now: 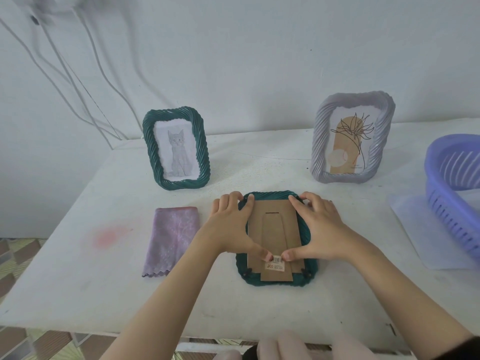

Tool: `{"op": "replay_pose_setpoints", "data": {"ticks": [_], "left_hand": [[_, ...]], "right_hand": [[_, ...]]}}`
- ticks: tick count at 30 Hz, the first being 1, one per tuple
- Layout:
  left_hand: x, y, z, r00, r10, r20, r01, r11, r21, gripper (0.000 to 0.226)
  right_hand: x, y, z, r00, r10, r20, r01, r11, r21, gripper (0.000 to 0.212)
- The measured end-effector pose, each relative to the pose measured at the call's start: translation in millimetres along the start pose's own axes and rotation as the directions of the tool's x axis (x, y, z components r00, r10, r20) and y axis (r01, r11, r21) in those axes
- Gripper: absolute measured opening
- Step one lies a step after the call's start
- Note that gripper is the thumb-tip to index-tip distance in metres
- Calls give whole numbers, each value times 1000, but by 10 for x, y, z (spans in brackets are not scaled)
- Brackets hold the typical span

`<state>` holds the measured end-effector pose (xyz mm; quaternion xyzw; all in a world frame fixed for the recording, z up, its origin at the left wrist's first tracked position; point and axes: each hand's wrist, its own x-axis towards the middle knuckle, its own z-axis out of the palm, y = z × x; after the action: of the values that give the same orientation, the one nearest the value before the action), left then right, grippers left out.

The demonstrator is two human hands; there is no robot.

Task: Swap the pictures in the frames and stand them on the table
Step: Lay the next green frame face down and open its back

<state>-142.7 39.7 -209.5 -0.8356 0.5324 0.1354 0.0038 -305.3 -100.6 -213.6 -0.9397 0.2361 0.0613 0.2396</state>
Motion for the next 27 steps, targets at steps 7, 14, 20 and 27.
{"op": "replay_pose_setpoints", "data": {"ticks": [7,14,20,27], "left_hand": [[-49,-45,74,998,6,-61,-11,997,-80,135],[-457,-27,389,952,-5,-307,-116,920,-375,97],[-764,2,523,919,-14,-394,-188,863,-469,73],[-815,44,618,905,-131,-404,-171,758,-629,35]], "right_hand": [[-15,37,41,999,7,-33,-7,1000,-2,125],[-306,126,322,967,-63,-246,115,972,203,100],[-697,176,494,934,-78,-350,212,907,364,63],[-766,186,629,893,-56,-446,243,895,374,27]]}}
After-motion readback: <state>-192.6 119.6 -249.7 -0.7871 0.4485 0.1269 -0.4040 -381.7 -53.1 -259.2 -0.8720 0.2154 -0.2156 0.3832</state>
